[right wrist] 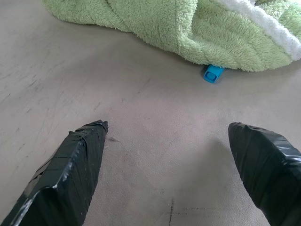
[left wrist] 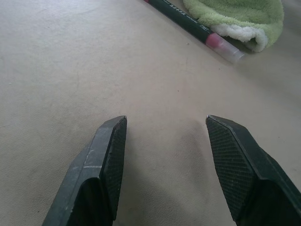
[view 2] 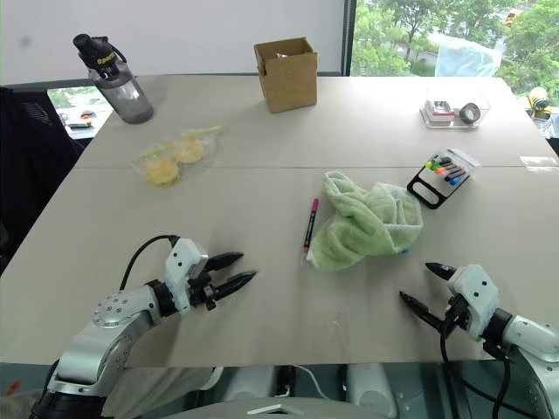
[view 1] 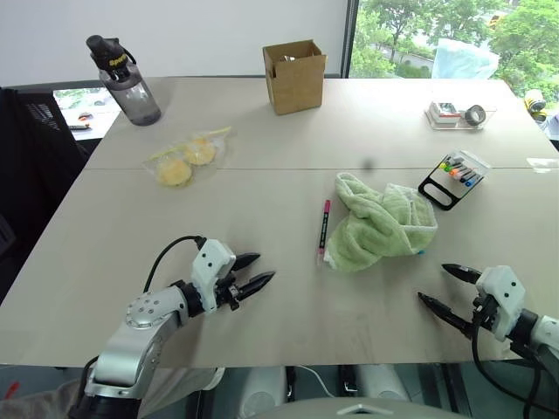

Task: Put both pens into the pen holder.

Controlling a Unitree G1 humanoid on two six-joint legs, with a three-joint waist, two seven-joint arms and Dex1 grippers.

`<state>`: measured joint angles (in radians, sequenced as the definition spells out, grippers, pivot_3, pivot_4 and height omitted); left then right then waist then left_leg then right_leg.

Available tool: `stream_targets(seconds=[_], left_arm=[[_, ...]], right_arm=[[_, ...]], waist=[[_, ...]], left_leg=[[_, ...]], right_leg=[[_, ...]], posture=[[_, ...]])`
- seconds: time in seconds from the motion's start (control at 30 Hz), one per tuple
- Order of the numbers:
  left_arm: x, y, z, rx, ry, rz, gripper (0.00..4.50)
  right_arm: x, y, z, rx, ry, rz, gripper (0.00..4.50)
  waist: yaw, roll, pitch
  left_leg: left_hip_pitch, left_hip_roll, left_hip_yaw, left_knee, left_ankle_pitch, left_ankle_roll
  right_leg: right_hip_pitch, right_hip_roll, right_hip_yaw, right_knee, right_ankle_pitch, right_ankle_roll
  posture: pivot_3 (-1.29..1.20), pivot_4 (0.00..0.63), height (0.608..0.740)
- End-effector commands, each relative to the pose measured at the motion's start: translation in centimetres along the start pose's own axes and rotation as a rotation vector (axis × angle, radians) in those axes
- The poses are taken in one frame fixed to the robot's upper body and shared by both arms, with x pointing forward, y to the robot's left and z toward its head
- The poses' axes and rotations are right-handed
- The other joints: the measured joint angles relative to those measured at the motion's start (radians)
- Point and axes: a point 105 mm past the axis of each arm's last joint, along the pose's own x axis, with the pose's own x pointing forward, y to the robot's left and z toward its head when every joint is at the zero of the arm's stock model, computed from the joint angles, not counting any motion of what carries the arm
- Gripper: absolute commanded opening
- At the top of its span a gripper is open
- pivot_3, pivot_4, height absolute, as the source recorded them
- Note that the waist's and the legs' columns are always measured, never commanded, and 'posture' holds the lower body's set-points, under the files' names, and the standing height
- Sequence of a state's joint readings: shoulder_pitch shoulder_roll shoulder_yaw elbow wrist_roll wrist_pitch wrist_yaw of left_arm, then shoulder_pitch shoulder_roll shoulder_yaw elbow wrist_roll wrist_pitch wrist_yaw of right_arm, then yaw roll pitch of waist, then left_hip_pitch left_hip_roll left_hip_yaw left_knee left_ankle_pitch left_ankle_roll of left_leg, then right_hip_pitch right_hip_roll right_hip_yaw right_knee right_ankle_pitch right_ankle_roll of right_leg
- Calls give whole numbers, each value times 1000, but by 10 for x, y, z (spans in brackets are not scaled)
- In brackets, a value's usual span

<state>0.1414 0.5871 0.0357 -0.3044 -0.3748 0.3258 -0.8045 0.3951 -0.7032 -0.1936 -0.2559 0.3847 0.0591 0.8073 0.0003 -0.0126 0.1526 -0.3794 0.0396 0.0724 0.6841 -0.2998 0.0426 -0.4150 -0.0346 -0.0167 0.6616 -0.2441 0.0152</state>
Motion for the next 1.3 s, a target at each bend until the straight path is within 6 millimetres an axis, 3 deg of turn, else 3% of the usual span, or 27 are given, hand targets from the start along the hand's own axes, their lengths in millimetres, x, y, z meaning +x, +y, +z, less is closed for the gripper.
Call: stream_targets(seconds=[0.03,0.67,0.77,0.93,1.03,1.17,1.23,1.3], left_arm=[[-6,3,3,33,-9,8,2753],[-2,8,5,85,-41,14,2753],[-1,9,6,93,-47,9,2753],[-2,12,15,121,-71,-12,2753],[-6,21,30,124,-101,-34,2753],[-13,18,43,82,-98,-144,2753],[-16,16,47,96,-84,-190,2753],[-19,14,56,111,-92,-223,2753]], right_arm=[[-4,-3,7,-25,-31,13,4380],[-4,-8,17,-34,-66,26,4380],[1,-11,34,-18,-125,7,4380],[20,-14,63,-34,-170,-22,4380],[45,-18,75,-78,-158,-80,4380],[74,-20,93,-61,-157,-103,4380],[85,-21,96,-44,-129,-110,4380],[93,-29,85,-36,-21,-141,4380]], waist=[[0,0,0],[13,0,0],[12,0,0],[13,0,0],[13,-1,0],[9,-1,1],[8,-1,1],[12,-1,1]], left_leg=[[0,0,0,0,0,0],[0,0,0,0,0,0],[0,0,0,0,0,0],[0,0,0,0,0,0],[0,0,0,1,0,0],[0,0,0,0,0,0],[-2,0,0,0,0,-1],[-3,0,0,0,1,-1]], right_leg=[[0,0,0,0,0,0],[0,0,0,0,0,0],[0,0,0,0,0,0],[0,0,0,0,0,0],[0,0,0,0,0,0],[-1,1,0,1,0,0],[-3,1,0,1,0,0],[-4,1,0,0,0,0]], posture=[[0,150,736],[0,150,736],[0,150,736],[0,150,736],[0,150,736],[0,150,736],[0,150,736],[0,150,736]])
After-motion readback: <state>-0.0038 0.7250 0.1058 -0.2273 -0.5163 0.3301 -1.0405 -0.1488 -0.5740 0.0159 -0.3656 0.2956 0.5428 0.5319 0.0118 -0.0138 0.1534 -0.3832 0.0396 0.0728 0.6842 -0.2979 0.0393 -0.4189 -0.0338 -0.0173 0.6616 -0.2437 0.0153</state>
